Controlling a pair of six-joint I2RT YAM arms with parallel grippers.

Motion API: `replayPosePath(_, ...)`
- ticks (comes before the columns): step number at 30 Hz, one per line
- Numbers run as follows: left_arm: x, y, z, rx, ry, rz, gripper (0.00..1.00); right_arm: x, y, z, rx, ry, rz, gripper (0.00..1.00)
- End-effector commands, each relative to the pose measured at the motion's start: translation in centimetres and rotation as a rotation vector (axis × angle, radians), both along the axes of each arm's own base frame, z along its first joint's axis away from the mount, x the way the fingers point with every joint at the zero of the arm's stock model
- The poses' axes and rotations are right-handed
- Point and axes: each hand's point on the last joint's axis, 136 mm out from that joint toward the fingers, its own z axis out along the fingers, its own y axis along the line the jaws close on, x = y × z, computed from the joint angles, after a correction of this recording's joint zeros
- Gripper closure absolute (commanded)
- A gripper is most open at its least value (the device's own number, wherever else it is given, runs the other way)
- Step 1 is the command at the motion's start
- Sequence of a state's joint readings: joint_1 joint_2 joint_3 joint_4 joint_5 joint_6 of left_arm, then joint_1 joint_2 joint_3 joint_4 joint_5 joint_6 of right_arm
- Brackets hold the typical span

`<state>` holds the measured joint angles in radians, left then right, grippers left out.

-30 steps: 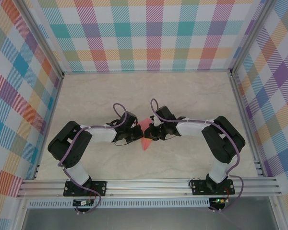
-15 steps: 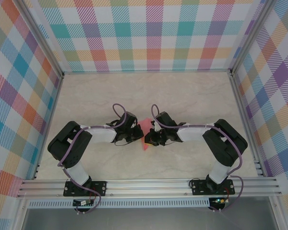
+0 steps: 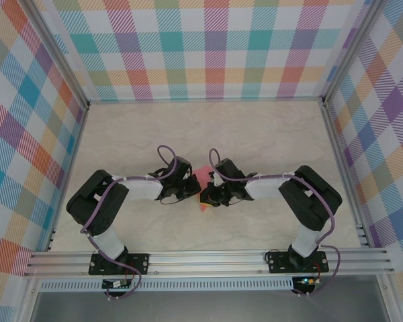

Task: Fold a paper plane with a square sheet of paper (pick it up from the middle)
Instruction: Fourth fold the wing at the center of the table.

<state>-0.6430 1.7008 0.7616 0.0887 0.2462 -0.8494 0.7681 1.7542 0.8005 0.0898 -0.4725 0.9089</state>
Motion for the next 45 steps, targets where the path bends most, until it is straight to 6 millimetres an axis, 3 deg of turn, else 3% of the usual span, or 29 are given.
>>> replayPosePath(1,-1.8,2.0,-2.6,0.078,0.092,0.028,1.0,-1.0,-0.4,-1.3,-0.026,0.033,0.016,0.91)
replayPosePath(12,-1.8,2.0,-2.7,0.08,0.093,0.024,1.0,-1.4,-1.6,-2.5,-0.112,0.04,0.017,0.91)
replayPosePath(20,-1.9,1.9,-2.6,0.074,0.094,0.013,1.0,-0.6,-1.0,1.1,-0.057,-0.048,0.029,0.9)
replayPosePath(26,-1.8,1.3,-2.2,0.066,0.071,-0.037,1.0,2.1,-3.5,2.1,-0.194,-0.164,-0.023,0.83)
replayPosePath(30,-1.7,0.7,-1.6,0.069,0.039,-0.105,1.0,5.2,-4.8,2.2,-0.233,-0.203,-0.074,0.76)
replayPosePath(36,-1.9,0.3,-1.0,0.102,-0.004,-0.221,1.0,9.6,-4.4,1.9,-0.256,-0.229,-0.083,0.71)
replayPosePath(40,-1.9,0.2,-0.7,0.114,-0.02,-0.253,1.0,10.6,-3.6,0.3,-0.265,-0.19,-0.057,0.71)
replayPosePath(45,-1.9,0.2,-0.7,0.114,-0.022,-0.249,1.0,9.6,-3.7,-1.5,-0.274,-0.118,-0.04,0.72)
